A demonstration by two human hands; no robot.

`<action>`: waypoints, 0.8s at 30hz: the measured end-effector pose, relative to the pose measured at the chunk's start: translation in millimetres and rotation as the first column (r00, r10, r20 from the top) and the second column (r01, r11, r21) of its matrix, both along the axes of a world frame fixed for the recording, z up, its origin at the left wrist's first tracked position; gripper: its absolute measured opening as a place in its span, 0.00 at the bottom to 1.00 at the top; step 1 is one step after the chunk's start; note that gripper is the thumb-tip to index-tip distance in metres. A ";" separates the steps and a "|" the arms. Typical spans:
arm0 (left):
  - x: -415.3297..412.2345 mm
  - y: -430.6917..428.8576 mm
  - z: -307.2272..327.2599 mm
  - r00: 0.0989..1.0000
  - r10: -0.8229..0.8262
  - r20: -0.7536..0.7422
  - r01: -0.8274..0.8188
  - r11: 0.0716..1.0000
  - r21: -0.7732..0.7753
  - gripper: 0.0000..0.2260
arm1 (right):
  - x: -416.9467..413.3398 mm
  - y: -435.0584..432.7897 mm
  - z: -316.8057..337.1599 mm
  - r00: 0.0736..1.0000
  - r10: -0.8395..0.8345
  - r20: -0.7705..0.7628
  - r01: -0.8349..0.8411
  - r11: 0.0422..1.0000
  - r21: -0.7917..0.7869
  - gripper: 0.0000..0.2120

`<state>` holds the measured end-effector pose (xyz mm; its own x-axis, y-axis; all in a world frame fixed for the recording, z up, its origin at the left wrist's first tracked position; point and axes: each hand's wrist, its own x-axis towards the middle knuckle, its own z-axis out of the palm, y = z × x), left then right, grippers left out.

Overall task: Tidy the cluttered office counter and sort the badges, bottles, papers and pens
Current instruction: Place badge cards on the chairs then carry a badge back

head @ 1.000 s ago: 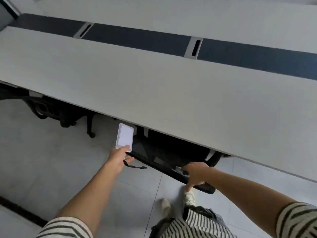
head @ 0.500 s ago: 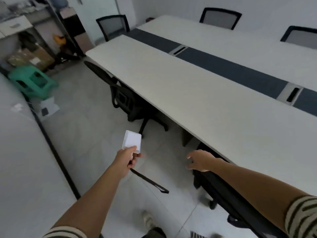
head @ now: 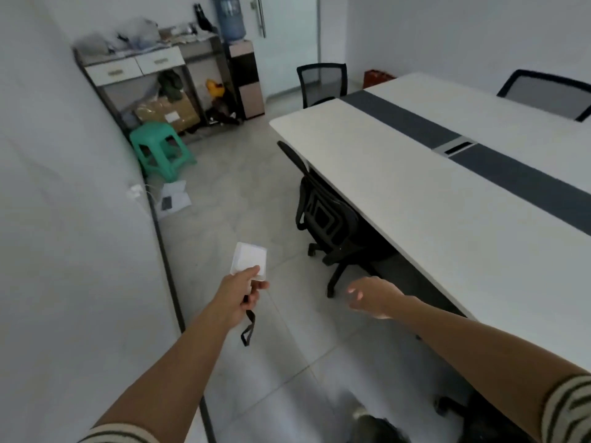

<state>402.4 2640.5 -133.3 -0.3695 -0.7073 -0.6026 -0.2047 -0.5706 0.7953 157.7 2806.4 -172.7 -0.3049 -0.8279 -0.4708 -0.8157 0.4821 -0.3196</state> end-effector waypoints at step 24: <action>-174.6 -381.4 -5.5 0.997 -0.071 -0.024 0.071 0.997 0.006 0.09 | -174.6 -380.5 -18.7 0.951 -0.308 0.025 0.307 0.951 0.025 0.38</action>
